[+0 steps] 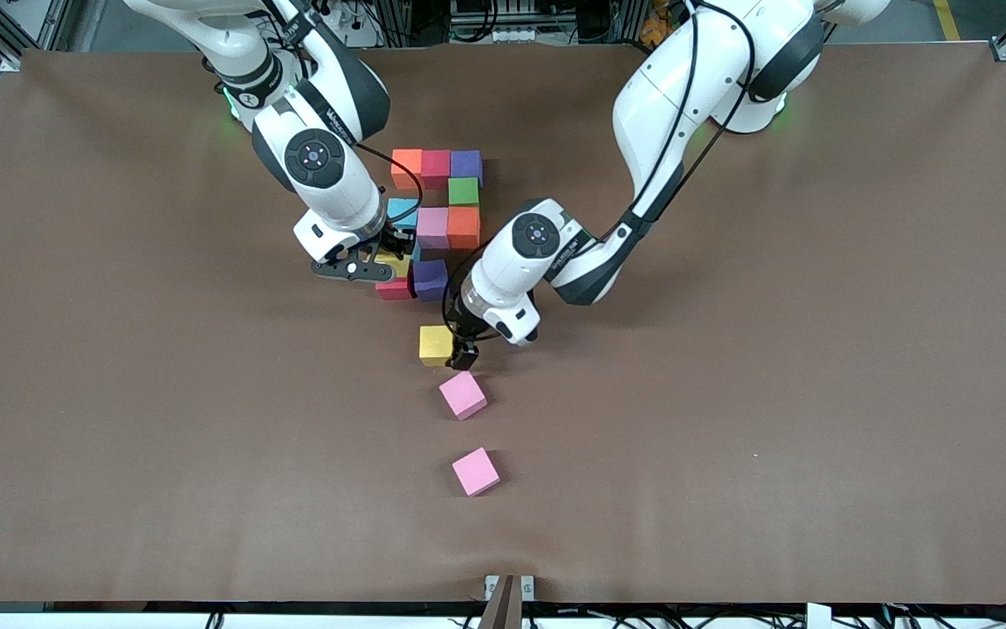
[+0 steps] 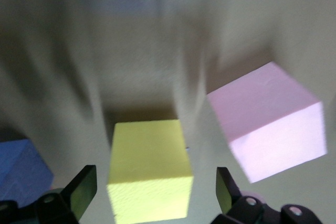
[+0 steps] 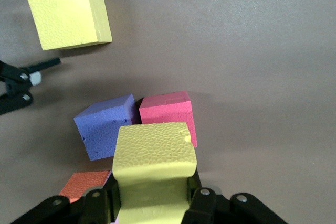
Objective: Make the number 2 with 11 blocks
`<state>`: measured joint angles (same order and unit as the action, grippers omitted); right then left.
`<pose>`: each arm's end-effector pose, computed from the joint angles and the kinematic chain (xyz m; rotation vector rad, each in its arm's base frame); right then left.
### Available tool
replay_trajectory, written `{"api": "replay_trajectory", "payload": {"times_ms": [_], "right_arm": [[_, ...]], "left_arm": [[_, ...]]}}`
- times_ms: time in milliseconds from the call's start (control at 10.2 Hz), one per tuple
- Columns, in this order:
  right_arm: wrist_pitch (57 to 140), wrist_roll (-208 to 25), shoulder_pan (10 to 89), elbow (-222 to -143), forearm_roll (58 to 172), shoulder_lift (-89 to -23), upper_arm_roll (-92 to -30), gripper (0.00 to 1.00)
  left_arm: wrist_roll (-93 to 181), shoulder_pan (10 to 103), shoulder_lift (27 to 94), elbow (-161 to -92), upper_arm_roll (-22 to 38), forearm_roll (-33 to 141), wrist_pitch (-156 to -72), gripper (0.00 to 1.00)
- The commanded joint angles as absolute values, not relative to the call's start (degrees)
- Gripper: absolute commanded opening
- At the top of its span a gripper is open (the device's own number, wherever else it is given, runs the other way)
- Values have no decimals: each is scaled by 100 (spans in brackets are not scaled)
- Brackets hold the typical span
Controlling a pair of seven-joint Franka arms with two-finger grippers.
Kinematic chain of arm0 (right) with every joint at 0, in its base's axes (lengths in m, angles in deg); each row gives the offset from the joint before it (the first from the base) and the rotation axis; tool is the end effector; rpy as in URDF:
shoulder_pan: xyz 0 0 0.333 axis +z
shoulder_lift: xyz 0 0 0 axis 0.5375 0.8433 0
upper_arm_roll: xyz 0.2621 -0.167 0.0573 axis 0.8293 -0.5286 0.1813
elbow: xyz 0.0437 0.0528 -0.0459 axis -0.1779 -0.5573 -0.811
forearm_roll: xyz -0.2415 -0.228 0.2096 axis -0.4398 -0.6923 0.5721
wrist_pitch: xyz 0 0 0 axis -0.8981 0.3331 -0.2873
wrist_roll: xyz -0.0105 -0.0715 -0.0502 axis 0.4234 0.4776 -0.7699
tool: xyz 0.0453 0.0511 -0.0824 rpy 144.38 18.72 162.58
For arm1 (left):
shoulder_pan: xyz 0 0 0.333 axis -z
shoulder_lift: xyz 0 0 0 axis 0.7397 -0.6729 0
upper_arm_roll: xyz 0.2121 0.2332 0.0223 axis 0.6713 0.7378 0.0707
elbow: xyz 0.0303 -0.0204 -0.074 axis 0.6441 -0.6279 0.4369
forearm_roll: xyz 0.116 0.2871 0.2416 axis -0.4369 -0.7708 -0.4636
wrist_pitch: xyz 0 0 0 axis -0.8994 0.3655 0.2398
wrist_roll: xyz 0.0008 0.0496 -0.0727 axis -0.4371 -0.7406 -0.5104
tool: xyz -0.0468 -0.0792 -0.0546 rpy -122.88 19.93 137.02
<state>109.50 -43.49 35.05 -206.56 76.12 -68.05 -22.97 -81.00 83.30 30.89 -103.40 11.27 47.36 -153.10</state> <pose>0.4529 0.3130 0.3173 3.1276 -0.1892 -0.2064 0.5371 -0.5573 0.2046 1.8676 1.9257 -0.2890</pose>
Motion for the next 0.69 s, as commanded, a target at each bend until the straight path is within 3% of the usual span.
{"api": "replay_trajectory", "payload": {"times_ms": [0, 197, 590], "right_arm": [[10896, -4174, 3524, -20562, 7821, -6769, -2304, 0], [10940, -3841, 3550, -20509, 8155, -6769, -2304, 0], [11378, -1840, 4058, -20176, 8165, -6410, -2321, 0]], "left_arm": [[-7639, 8058, 3057, -10254, 1060, 4718, -15317, 100], [-7227, 7770, 3153, -10272, 1033, 4692, -14994, 100], [-6182, 7067, 3663, -10272, 674, 4709, -13343, 100]]}}
